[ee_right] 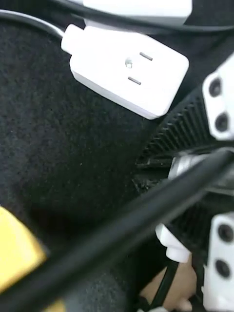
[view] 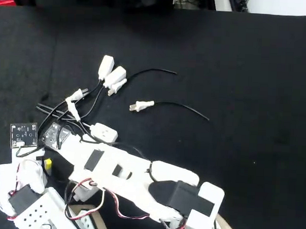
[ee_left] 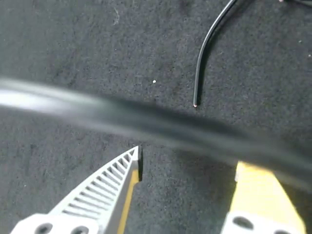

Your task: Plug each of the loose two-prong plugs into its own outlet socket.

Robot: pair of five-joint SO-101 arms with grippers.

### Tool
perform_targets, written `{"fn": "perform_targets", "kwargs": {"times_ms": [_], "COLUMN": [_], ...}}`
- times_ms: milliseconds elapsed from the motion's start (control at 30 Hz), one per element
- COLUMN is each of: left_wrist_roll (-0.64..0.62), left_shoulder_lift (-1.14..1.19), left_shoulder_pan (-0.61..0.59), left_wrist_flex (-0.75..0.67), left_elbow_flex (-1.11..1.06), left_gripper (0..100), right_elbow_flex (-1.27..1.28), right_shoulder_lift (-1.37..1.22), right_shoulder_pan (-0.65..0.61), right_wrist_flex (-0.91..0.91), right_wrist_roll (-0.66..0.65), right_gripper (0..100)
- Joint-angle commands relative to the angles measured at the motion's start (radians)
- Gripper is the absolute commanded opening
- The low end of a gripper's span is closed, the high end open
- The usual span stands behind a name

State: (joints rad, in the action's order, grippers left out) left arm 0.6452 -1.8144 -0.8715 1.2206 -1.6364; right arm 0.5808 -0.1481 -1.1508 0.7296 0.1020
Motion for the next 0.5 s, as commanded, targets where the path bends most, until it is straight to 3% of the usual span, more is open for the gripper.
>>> {"fn": "perform_targets", "kwargs": {"times_ms": [0,267,467], "left_wrist_roll": [-0.011,-0.011,-0.008], "left_shoulder_lift": [-0.008,-0.008,-0.008], "left_shoulder_pan": [-0.007,-0.008,-0.010], "left_wrist_flex": [0.005,-0.003,-0.005], "left_elbow_flex": [0.021,0.031,0.031], "left_gripper": [31,31,31], "right_elbow_flex": [-0.005,-0.033,-0.036], "right_shoulder_lift": [-0.018,0.004,0.199], "right_shoulder_pan": [-0.023,0.031,0.034], "right_wrist_flex": [-0.012,-0.008,0.054], "right_wrist_roll": [0.040,0.068,0.089], "right_gripper": [5.3,17.7,29.1]}}
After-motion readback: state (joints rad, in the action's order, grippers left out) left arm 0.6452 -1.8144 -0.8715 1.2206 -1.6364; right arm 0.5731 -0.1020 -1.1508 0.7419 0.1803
